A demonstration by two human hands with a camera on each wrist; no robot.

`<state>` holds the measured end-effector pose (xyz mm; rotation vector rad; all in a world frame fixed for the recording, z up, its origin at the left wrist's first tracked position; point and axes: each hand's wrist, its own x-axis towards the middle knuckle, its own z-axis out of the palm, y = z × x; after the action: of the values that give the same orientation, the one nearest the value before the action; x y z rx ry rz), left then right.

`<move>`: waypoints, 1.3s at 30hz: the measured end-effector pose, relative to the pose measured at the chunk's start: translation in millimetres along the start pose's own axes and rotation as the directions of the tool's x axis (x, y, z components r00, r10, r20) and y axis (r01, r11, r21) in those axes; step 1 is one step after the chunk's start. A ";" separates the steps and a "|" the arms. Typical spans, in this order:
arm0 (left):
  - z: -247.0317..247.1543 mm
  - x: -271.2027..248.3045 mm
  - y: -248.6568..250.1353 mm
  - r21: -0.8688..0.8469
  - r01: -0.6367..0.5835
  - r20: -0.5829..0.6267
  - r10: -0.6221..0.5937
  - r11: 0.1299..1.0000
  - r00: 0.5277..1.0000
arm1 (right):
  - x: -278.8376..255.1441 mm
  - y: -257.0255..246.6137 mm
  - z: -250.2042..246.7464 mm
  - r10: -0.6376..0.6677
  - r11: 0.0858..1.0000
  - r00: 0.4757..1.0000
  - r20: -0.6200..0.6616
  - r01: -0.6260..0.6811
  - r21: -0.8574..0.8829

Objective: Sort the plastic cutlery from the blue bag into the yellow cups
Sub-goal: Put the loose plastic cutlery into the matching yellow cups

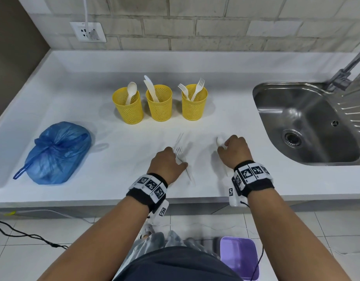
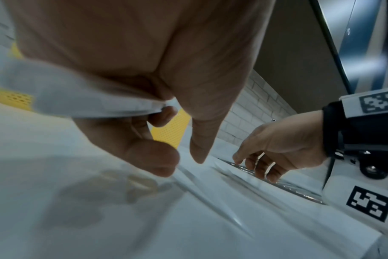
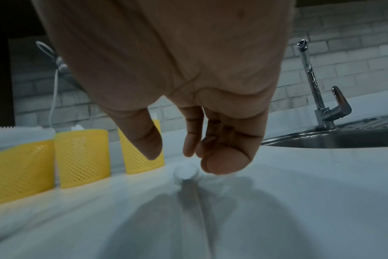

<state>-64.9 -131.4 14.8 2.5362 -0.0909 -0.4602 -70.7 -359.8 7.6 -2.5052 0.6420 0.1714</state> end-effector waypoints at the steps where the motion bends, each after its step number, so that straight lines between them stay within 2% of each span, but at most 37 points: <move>1: 3.0 1.3 1.6 0.020 -0.006 0.004 0.006 1.000 1.000 | 1.9 2.2 1.9 0.018 1.000 1.000 0.011 -0.017 -0.021; 5: 13.0 5.5 5.8 0.106 -0.039 0.011 0.038 0.994 0.999 | 7.1 6.8 6.8 0.065 0.995 0.995 0.071 -0.059 -0.085; 8: 17.0 5.8 10.2 0.136 -0.041 0.016 0.040 0.990 0.999 | 6.6 7.3 9.9 0.049 0.992 0.994 0.099 -0.037 -0.118; 13: 19.1 6.5 14.3 0.053 -0.002 0.037 0.000 0.999 0.999 | 3.2 7.2 9.8 0.046 0.994 0.995 0.090 -0.036 -0.102; 18: 11.6 4.7 6.9 -0.260 0.020 0.000 -0.021 0.965 1.000 | -8.4 12.0 6.2 0.009 0.997 0.997 0.071 -0.015 0.081; 22: 0.7 -3.9 7.0 -0.559 0.000 0.024 0.017 0.829 1.000 | -29.2 6.0 4.2 -0.100 0.938 0.995 -0.008 0.097 0.332; 24: -3.6 -8.9 10.1 -0.628 -0.018 0.018 0.037 0.778 0.999 | -39.8 -2.3 3.6 -0.176 0.903 0.984 -0.026 0.172 0.394; 28: -10.3 -14.8 20.7 -0.643 -0.097 -0.016 0.113 0.759 0.993 | -54.4 -18.4 3.3 -0.300 0.847 0.954 -0.017 0.275 0.455; 34: -21.3 -23.0 29.2 -0.598 -0.151 -0.041 0.159 0.787 0.986 | -66.5 -35.7 -3.6 -0.305 0.743 0.952 0.025 0.222 0.631; 39: -31.8 -30.5 29.1 -0.589 -0.184 -0.069 0.178 0.787 0.982 | -71.8 -42.9 -6.4 -0.328 0.691 0.945 0.013 0.230 0.686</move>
<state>-81.6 -134.9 64.8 1.8838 -0.1588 -0.3318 -113.3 -302.2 51.2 -1.8144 0.1891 -0.0152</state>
